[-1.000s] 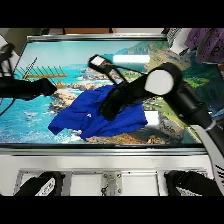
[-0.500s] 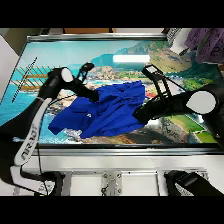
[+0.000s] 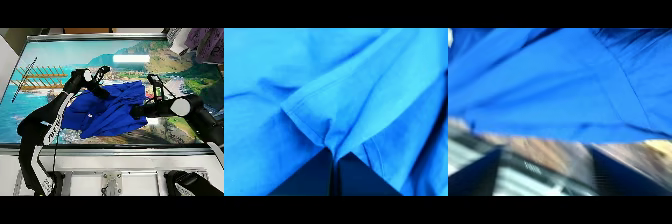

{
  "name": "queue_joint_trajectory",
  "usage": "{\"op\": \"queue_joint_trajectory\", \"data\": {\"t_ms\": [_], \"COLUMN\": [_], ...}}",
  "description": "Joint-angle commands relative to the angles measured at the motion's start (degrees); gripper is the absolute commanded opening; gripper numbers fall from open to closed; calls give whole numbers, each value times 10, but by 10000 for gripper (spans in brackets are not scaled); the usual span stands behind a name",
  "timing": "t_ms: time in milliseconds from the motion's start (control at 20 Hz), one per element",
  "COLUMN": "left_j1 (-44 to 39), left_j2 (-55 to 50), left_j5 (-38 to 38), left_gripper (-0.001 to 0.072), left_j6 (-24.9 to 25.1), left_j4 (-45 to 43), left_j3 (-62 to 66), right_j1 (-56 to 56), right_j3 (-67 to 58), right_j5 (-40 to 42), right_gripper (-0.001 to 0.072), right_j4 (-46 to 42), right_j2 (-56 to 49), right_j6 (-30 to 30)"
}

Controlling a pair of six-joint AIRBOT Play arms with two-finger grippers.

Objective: Fold the clothes and pants, and hang the long-sleeved shirts on hangers.

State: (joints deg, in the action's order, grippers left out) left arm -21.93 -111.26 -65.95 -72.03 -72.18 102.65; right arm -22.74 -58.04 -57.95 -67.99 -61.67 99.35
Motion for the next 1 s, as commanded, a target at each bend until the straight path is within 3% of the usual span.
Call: {"op": "queue_joint_trajectory", "data": {"t_ms": [0, 200, 400, 450, 600, 700, 800, 950], "left_j1": [8, 20, 22, 22, 25, 41, 58, 57], "left_j2": [-6, 4, 13, 16, 31, 64, 135, 288], "left_j5": [-9, -27, -31, -31, -47, -74, -92, -57], "left_gripper": [11, 11, 11, 11, 11, 11, 11, 11], "left_j6": [-27, -31, -38, -39, -73, -91, -107, -116], "left_j4": [3, 3, 2, 2, 2, 2, 21, 130], "left_j3": [14, 14, 14, 14, 14, 10, -30, -178], "right_j1": [0, -33, -75, -78, -69, -30, 41, 173], "right_j3": [5, 5, 5, 5, 4, -3, -34, -125], "right_j5": [85, 147, 219, 228, 226, 177, 76, -90], "right_gripper": [703, 703, 700, 615, 11, 10, 9, 8], "right_j4": [83, 173, 192, 191, 190, 174, 108, -60], "right_j2": [-86, -194, -232, -233, -225, -191, -135, -67], "right_j6": [50, 42, 39, 39, -11, -78, -137, -141]}}
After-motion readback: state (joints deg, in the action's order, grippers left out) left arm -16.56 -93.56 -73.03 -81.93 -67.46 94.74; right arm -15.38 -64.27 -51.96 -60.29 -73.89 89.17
